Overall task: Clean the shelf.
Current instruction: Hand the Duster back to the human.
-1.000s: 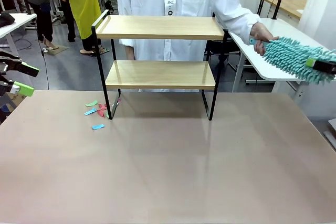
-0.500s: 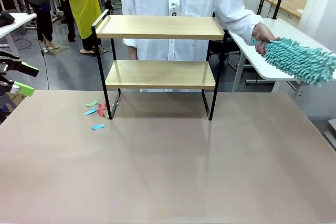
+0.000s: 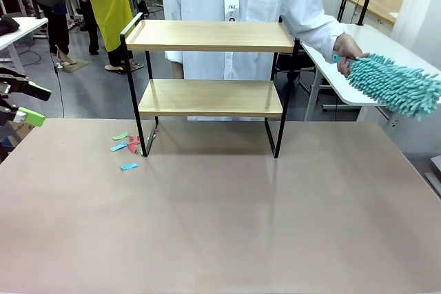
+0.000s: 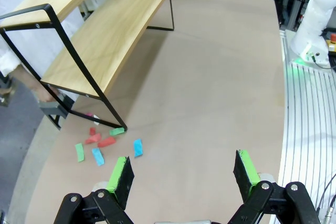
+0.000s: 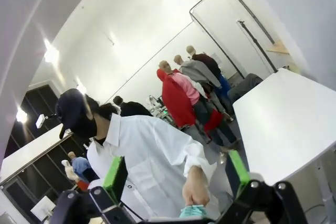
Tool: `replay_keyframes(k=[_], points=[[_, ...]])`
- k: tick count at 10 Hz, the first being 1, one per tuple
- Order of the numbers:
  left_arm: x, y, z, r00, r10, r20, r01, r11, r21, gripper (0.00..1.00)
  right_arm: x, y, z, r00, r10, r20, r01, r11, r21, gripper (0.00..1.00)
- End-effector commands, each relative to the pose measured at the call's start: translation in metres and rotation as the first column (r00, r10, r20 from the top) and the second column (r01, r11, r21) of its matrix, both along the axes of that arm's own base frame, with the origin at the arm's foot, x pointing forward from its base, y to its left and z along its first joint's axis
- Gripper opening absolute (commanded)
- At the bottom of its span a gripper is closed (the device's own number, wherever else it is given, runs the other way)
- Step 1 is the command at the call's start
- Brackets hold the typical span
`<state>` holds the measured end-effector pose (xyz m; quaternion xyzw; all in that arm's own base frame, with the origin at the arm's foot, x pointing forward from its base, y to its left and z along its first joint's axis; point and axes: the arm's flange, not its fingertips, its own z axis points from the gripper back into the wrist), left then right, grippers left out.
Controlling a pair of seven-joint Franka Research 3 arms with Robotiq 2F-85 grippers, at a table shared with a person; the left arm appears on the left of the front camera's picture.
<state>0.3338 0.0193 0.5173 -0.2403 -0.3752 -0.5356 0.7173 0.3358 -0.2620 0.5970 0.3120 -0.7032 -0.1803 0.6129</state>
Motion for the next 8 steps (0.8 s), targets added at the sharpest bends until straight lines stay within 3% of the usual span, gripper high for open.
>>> replay_keyframes(k=[1, 8], points=[[0.0024, -0.0015, -0.0006, 1.000, -0.010, 0.021, 0.011, 1.000, -0.025, 1.00, -0.0026, 0.0018, 0.0036, 1.000, -0.019, -0.010, 0.019, 1.000, -0.010, 1.00], [0.0024, -0.0015, -0.0006, 1.000, -0.010, 0.021, 0.011, 1.000, -0.025, 1.00, -0.0026, 0.0018, 0.0036, 1.000, -0.019, -0.010, 0.019, 1.000, -0.010, 1.00]])
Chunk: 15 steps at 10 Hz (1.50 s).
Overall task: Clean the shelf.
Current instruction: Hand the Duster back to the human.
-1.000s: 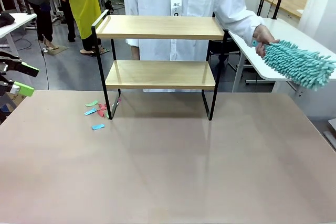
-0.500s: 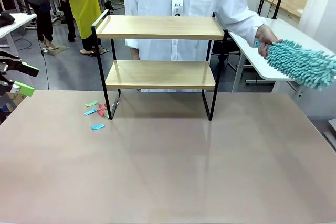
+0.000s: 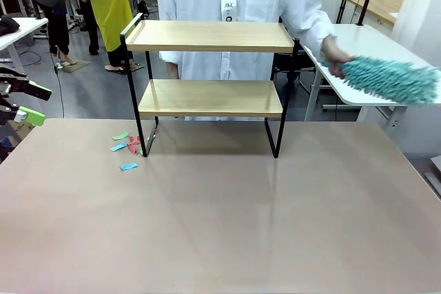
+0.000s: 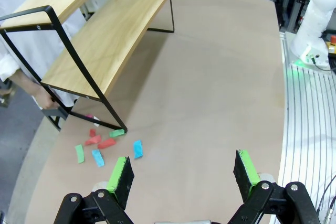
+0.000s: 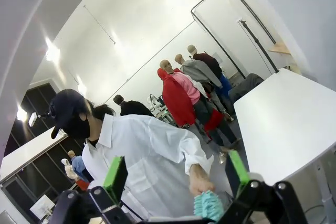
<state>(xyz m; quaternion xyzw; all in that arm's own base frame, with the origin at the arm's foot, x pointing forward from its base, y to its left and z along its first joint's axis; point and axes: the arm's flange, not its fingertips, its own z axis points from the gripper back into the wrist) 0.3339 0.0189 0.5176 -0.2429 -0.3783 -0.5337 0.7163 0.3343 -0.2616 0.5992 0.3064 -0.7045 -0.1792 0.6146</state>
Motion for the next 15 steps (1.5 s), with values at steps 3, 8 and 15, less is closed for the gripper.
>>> replay_keyframes(k=[3, 8, 15], points=[[0.0022, -0.0012, -0.0009, 1.000, -0.011, 0.019, 0.012, 1.000, -0.016, 1.00, -0.0011, 0.0013, 0.0014, 1.000, -0.012, -0.008, 0.012, 1.000, 0.000, 1.00], [0.0022, -0.0012, -0.0009, 1.000, -0.011, 0.019, 0.012, 1.000, -0.016, 1.00, -0.0011, 0.0013, 0.0014, 1.000, -0.012, -0.008, 0.012, 1.000, 0.000, 1.00], [0.0022, -0.0012, -0.0009, 1.000, -0.011, 0.019, 0.012, 1.000, -0.016, 1.00, -0.0011, 0.0013, 0.0014, 1.000, -0.012, -0.008, 0.012, 1.000, 0.000, 1.00]])
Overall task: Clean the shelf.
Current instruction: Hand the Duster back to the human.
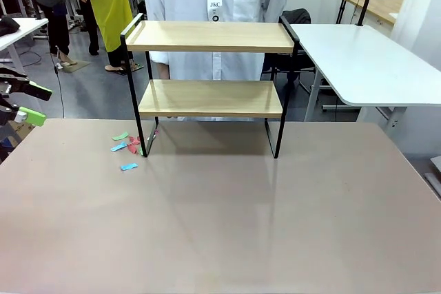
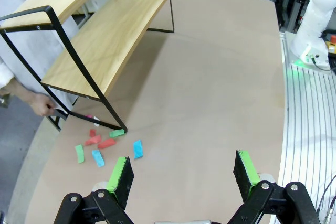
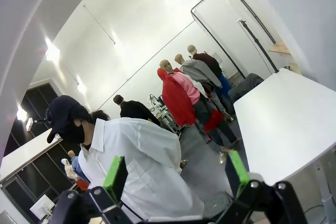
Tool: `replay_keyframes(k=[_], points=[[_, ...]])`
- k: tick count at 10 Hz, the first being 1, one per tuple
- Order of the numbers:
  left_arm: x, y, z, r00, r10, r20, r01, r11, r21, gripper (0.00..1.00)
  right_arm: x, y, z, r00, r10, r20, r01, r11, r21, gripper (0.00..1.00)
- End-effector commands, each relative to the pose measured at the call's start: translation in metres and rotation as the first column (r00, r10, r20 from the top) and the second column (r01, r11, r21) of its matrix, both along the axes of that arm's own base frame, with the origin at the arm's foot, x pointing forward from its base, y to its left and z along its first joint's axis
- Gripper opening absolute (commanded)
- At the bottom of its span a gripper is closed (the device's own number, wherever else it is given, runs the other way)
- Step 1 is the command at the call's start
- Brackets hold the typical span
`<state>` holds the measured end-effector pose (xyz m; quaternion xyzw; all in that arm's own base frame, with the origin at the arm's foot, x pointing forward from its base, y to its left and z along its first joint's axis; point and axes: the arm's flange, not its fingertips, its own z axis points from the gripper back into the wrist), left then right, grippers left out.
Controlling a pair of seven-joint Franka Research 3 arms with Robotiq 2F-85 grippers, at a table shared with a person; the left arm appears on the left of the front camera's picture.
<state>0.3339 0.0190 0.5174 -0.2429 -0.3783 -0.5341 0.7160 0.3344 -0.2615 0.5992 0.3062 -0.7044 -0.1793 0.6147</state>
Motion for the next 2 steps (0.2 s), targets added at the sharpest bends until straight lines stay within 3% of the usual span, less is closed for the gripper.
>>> replay_keyframes(k=[1, 2], points=[[0.0023, -0.0013, -0.0008, 1.000, -0.011, 0.019, 0.011, 1.000, -0.016, 1.00, -0.0012, 0.0012, 0.0014, 1.000, -0.012, -0.007, 0.012, 1.000, 0.000, 1.00], [0.0023, -0.0013, -0.0008, 1.000, -0.011, 0.019, 0.011, 1.000, -0.016, 1.00, -0.0012, 0.0012, 0.0014, 1.000, -0.012, -0.007, 0.012, 1.000, 0.000, 1.00]])
